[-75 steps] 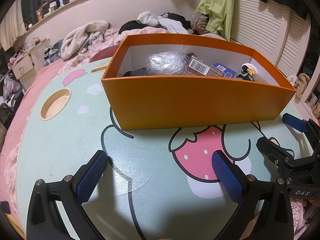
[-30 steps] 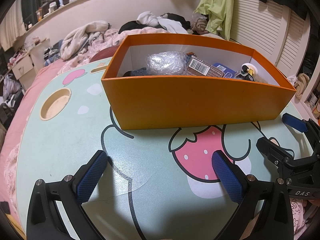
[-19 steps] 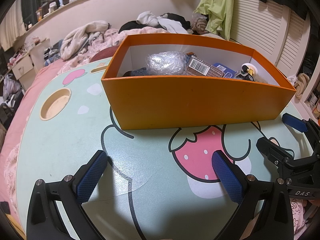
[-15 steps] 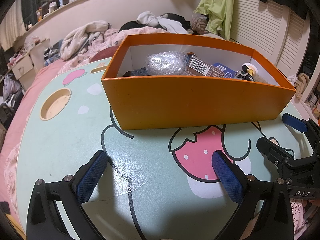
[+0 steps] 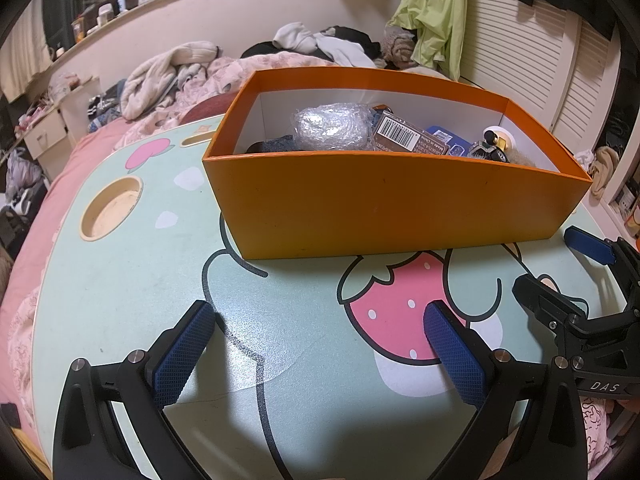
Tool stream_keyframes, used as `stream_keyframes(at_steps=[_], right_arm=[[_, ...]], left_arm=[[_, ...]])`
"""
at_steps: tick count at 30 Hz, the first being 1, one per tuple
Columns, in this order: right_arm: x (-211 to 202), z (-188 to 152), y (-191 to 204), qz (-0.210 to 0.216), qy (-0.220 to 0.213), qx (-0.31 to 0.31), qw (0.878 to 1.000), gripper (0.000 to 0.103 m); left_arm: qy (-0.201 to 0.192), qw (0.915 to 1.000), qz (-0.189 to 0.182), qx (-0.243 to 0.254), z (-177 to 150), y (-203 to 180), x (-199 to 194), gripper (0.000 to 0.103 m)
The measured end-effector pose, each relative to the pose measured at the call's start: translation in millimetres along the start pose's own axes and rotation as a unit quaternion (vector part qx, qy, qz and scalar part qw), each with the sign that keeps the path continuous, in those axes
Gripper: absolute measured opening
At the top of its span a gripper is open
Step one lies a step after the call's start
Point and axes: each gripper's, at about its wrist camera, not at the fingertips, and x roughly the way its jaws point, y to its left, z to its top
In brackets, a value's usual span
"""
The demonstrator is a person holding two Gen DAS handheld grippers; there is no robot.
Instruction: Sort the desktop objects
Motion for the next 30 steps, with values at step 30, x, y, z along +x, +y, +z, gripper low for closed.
stream_keyframes(at_steps=[30], right_arm=[[0,0,1,0.000,0.000,0.000,1.000,0.101]], left_arm=[[0.000,1.0000,0.000,0.000,-1,2,3,0.103]])
